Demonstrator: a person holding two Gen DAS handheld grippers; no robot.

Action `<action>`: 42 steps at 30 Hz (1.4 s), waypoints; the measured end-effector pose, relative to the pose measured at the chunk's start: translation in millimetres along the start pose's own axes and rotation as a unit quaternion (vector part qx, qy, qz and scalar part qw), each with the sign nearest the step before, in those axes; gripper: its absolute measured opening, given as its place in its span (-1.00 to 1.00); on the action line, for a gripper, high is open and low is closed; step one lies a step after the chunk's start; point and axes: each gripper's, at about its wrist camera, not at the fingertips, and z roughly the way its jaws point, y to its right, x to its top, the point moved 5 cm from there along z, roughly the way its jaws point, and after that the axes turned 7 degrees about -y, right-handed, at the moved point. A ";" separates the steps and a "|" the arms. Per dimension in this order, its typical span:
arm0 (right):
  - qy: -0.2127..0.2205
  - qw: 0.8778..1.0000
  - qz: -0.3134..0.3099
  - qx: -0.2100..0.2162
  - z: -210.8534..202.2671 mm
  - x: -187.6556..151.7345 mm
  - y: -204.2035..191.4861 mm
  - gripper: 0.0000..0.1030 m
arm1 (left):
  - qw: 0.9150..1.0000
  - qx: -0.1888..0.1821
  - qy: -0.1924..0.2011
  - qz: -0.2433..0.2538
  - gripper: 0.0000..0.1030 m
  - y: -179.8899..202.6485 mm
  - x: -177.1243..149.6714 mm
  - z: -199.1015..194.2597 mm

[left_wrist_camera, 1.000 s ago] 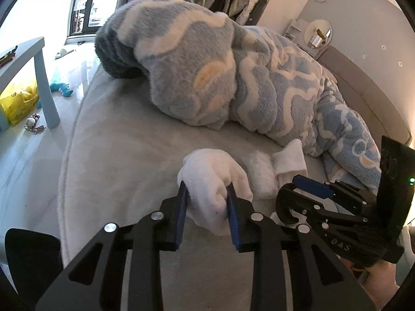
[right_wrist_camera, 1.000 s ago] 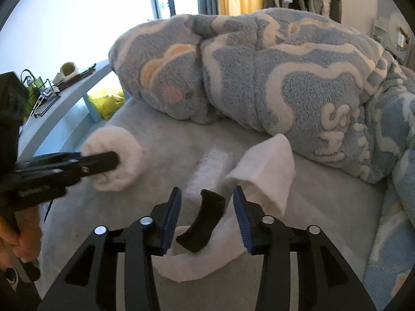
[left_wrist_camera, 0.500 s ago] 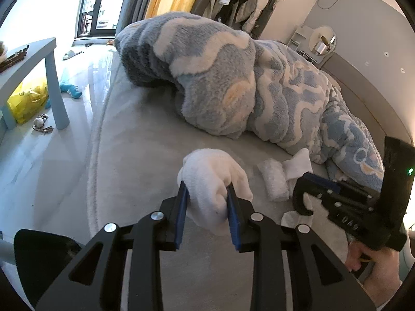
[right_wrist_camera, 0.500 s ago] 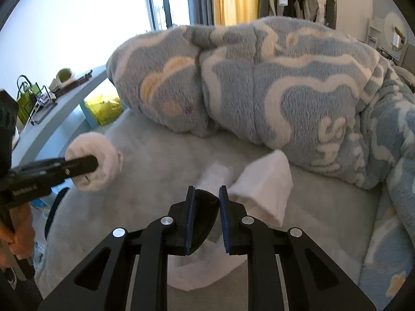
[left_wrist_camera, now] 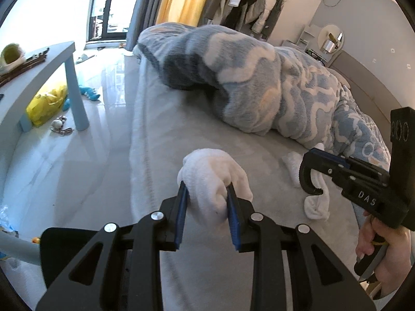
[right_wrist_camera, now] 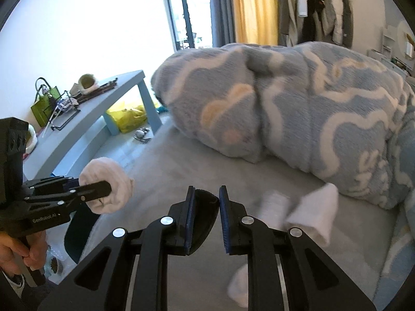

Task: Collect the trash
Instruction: 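Carry the rolled white sock in the left tool over to the bin, then open the left tool to drop the rolled sock into the bin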

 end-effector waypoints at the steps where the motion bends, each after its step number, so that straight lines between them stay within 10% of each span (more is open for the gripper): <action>1: 0.000 1.000 -0.002 0.005 1.1 2.0 -5.6 -0.65 | 1.000 0.003 0.001 -0.001 -0.40 -4.9 -0.7 -2.9; 24: -0.004 0.993 -0.075 0.089 41.1 38.2 -151.9 -0.65 | 0.994 0.084 -0.062 -0.033 -0.40 -137.1 -48.7 -33.1; 42: -0.036 0.984 -0.127 0.119 72.5 27.4 -242.3 -0.65 | 0.969 0.094 -0.212 -0.085 -0.23 -212.6 -120.0 -7.3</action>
